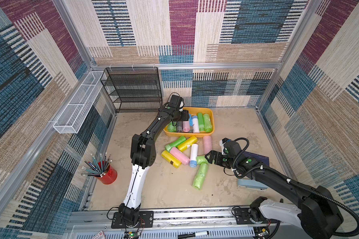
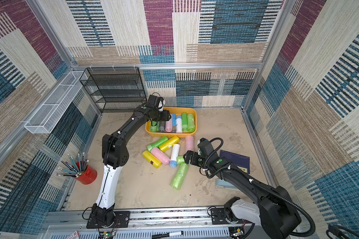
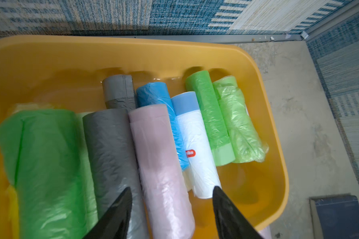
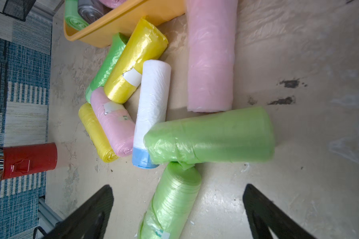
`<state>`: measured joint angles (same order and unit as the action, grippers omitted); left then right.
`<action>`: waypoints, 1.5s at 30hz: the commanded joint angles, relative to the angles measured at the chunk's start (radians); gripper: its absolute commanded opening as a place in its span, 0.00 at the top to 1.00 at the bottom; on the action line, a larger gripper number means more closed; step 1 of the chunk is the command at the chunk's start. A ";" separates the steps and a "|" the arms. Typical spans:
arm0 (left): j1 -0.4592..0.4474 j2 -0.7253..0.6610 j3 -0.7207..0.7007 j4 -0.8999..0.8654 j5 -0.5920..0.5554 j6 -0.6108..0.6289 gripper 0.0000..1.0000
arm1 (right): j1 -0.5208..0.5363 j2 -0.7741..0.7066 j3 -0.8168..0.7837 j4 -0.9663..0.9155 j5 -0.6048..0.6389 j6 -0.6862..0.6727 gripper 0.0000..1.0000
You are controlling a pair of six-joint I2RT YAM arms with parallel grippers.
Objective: Put the roll of trash bags into the storage box
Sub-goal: Place the roll of trash bags in the storage box, then pick up the roll of trash bags from the center of the board.
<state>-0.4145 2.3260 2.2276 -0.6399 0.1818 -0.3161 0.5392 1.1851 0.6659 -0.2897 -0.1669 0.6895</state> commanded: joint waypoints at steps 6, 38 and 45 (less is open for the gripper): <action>0.003 -0.272 -0.338 0.246 0.052 -0.039 0.35 | 0.002 0.016 0.003 0.029 -0.041 0.008 0.01; 0.004 -0.930 -1.220 0.534 0.068 -0.132 0.02 | 0.099 -0.039 -0.035 -0.070 -0.044 0.183 0.01; 0.008 -0.957 -1.251 0.550 0.059 -0.132 0.01 | 0.164 -0.065 -0.064 -0.043 -0.019 0.282 0.02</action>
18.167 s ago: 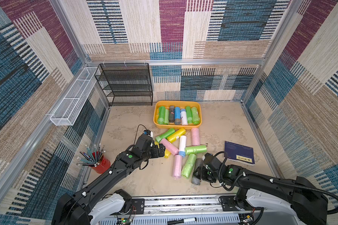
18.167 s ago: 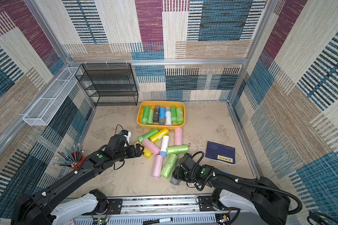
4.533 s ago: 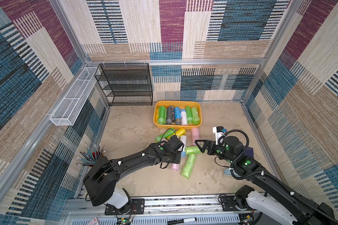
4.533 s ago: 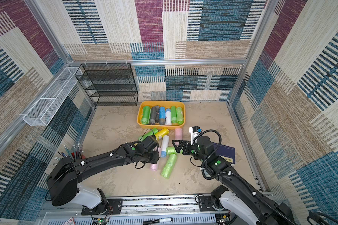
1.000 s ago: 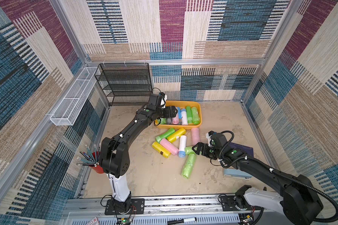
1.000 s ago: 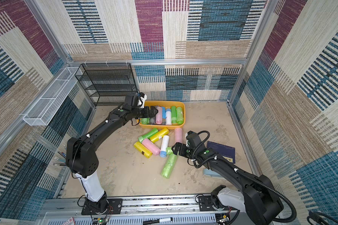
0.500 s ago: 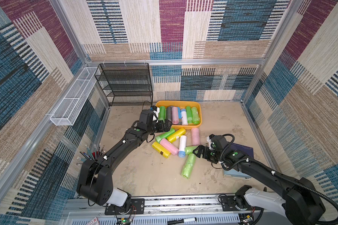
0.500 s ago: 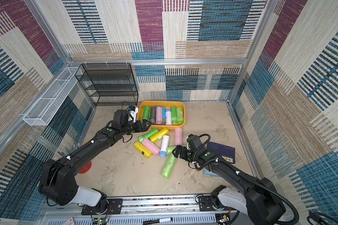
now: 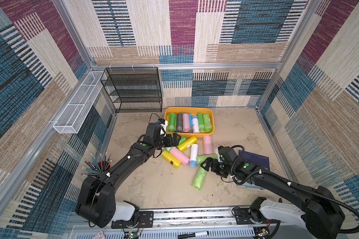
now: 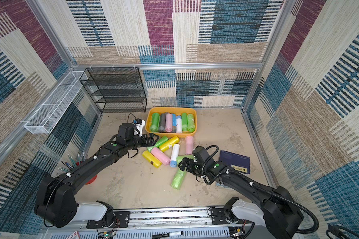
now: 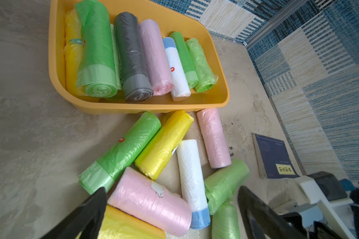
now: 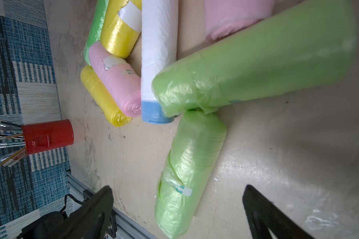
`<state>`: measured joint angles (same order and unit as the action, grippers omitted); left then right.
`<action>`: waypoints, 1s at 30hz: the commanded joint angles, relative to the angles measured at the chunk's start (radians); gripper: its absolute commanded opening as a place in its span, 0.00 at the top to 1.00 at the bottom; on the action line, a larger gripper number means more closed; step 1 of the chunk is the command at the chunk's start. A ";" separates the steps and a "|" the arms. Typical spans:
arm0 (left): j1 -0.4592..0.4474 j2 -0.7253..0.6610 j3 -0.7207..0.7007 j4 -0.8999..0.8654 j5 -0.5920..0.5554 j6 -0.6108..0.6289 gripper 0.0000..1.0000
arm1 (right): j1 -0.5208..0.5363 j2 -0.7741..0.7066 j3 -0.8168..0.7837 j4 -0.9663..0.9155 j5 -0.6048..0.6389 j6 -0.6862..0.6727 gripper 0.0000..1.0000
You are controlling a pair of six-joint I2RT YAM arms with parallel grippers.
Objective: Put the roll of trash bags into the storage box
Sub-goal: Pick up the roll of trash bags from the center of the board.
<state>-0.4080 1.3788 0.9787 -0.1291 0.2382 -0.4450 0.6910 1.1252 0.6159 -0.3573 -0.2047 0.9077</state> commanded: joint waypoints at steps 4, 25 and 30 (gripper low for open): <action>0.001 -0.020 -0.011 0.045 0.015 -0.013 0.02 | 0.036 0.017 -0.032 0.034 0.012 0.092 0.16; 0.000 -0.032 -0.024 0.052 0.001 -0.020 0.01 | 0.094 0.121 -0.017 0.061 0.041 0.108 0.39; 0.000 -0.031 -0.027 0.054 -0.004 -0.023 0.01 | 0.101 0.172 0.009 0.050 0.063 0.094 0.39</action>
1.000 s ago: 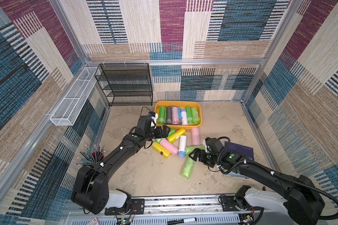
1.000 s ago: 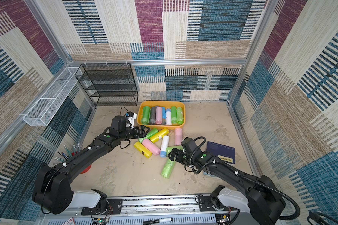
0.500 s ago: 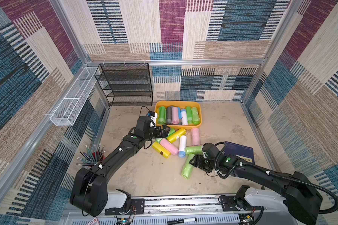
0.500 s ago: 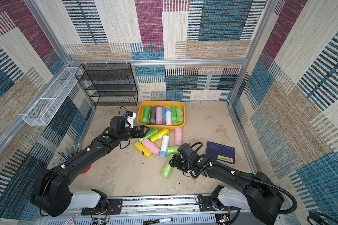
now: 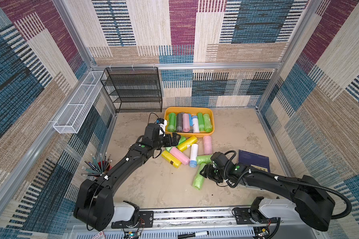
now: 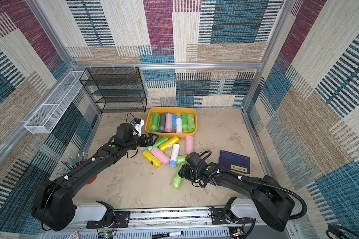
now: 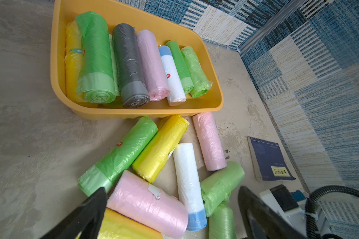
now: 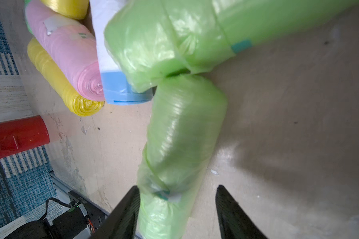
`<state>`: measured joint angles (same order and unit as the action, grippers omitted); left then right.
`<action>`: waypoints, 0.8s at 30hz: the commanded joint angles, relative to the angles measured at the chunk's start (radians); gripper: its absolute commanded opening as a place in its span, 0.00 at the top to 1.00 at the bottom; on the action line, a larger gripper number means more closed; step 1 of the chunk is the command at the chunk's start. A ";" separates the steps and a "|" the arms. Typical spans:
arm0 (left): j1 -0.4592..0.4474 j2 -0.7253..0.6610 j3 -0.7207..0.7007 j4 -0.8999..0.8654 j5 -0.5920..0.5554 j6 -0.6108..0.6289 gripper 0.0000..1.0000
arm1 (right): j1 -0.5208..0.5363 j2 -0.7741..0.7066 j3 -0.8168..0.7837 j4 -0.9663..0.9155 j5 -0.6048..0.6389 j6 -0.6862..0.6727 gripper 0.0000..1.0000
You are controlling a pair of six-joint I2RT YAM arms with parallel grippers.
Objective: Put the roll of trash bags into the storage box
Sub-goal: Pick up the roll of trash bags from the center of the board.
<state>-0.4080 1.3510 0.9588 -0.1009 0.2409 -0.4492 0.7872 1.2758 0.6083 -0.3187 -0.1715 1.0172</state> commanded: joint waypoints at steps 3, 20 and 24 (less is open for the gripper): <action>0.001 -0.004 -0.006 0.022 -0.011 -0.017 0.01 | 0.009 0.054 0.025 0.005 0.036 -0.020 0.40; 0.001 0.009 -0.017 0.046 -0.026 -0.038 0.01 | 0.032 0.175 0.075 -0.011 0.071 -0.047 0.40; 0.003 0.006 -0.014 0.033 -0.038 -0.041 0.01 | 0.032 0.160 0.059 0.035 0.051 -0.037 0.44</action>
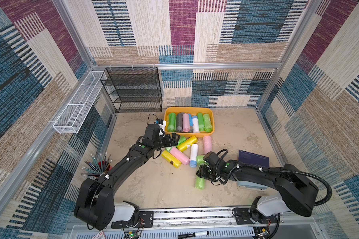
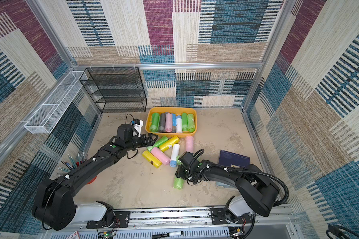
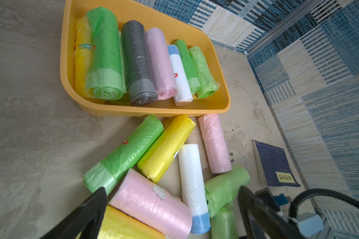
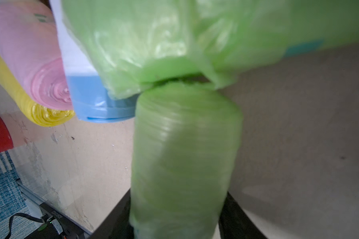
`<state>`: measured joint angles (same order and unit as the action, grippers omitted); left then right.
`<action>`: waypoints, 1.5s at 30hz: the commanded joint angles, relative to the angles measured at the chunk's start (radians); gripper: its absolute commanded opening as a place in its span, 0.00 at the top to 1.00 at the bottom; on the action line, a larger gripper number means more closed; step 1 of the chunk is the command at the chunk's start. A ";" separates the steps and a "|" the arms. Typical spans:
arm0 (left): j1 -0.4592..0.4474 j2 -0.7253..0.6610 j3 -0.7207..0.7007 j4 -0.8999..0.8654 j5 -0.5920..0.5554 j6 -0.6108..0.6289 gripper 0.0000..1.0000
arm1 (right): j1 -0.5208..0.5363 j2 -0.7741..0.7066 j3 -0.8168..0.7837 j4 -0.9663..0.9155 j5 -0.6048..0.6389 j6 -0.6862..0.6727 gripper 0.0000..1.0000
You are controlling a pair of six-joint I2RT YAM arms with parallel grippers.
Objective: Put the roll of trash bags into the storage box
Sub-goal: Pick up the roll of trash bags from the center of the board.
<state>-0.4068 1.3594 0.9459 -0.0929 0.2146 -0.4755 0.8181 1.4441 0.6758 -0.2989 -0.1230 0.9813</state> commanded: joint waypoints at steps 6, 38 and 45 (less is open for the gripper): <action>0.004 0.005 -0.001 0.031 -0.006 -0.024 0.02 | 0.001 -0.002 0.005 0.028 -0.003 -0.007 0.54; 0.011 -0.006 0.002 -0.004 -0.024 -0.016 0.01 | -0.002 -0.148 -0.030 0.230 -0.019 0.040 0.68; 0.022 0.037 0.077 -0.065 0.000 -0.027 0.01 | -0.023 -0.176 -0.001 0.207 0.014 0.018 0.72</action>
<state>-0.3901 1.3827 0.9806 -0.1219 0.2050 -0.4797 0.8028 1.2751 0.6525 -0.1196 -0.1394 1.0183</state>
